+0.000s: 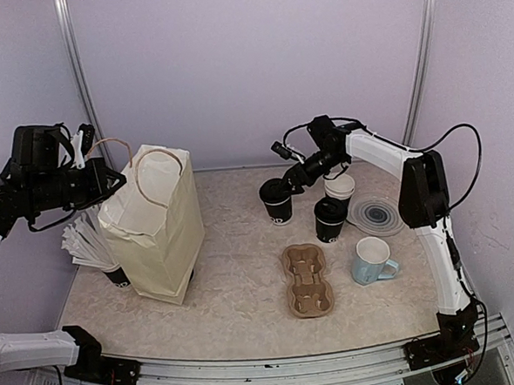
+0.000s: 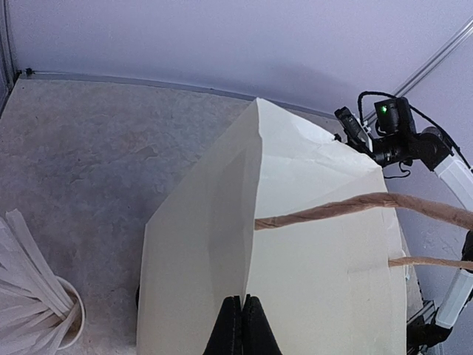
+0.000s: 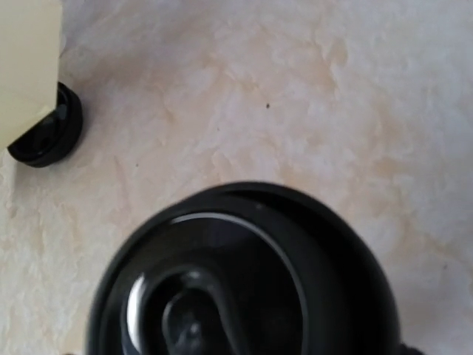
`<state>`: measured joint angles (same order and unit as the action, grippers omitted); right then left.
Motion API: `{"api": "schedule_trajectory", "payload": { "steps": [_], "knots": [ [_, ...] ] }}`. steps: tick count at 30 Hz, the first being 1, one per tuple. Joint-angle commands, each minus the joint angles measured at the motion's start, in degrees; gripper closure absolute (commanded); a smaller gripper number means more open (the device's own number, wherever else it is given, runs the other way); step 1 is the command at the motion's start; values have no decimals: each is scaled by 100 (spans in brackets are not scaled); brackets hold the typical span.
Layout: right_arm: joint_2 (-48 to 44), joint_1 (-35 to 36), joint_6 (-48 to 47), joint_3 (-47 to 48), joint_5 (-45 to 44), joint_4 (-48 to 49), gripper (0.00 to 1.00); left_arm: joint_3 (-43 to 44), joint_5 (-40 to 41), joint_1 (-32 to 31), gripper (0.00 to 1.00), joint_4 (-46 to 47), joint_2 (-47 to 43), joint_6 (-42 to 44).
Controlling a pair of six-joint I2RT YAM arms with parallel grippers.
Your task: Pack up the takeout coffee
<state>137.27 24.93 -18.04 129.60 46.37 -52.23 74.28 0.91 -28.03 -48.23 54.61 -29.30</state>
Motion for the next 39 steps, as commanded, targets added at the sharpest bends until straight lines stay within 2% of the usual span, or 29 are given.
{"api": "schedule_trajectory", "payload": {
  "steps": [1,4,12,17,21,23,25,26,29,32,39],
  "knots": [
    [96,30,279,130,162,113,6,-12,-56,35,100,143,-53,-14],
    [110,9,350,141,114,163,0,-43,-56,35,100,167,-47,-14],
    [25,-36,304,164,-11,129,0,-92,-196,35,100,209,-45,-10],
    [-581,-41,-24,134,-589,66,0,-83,-380,30,100,200,-5,106],
    [-1705,-76,-32,-975,-1615,662,0,-78,-726,-176,100,365,39,161],
    [-2349,-124,11,-1737,-1633,1117,0,-78,-878,-347,100,445,82,219],
    [-2867,-131,-196,-2293,-1296,1242,0,-66,-1007,-530,100,458,181,294],
    [-3106,-129,-384,-2572,-1032,1246,3,-57,-1006,-628,100,448,234,313],
    [-3834,-86,-983,-3457,-336,1140,18,-58,-1055,-831,100,436,470,364],
    [-4319,142,-1353,-4346,-206,1097,34,-94,-1057,-963,100,492,637,429],
    [-4586,1513,-1949,-5820,-1385,1044,92,-152,-1029,-974,100,625,815,566]
  ]
}}
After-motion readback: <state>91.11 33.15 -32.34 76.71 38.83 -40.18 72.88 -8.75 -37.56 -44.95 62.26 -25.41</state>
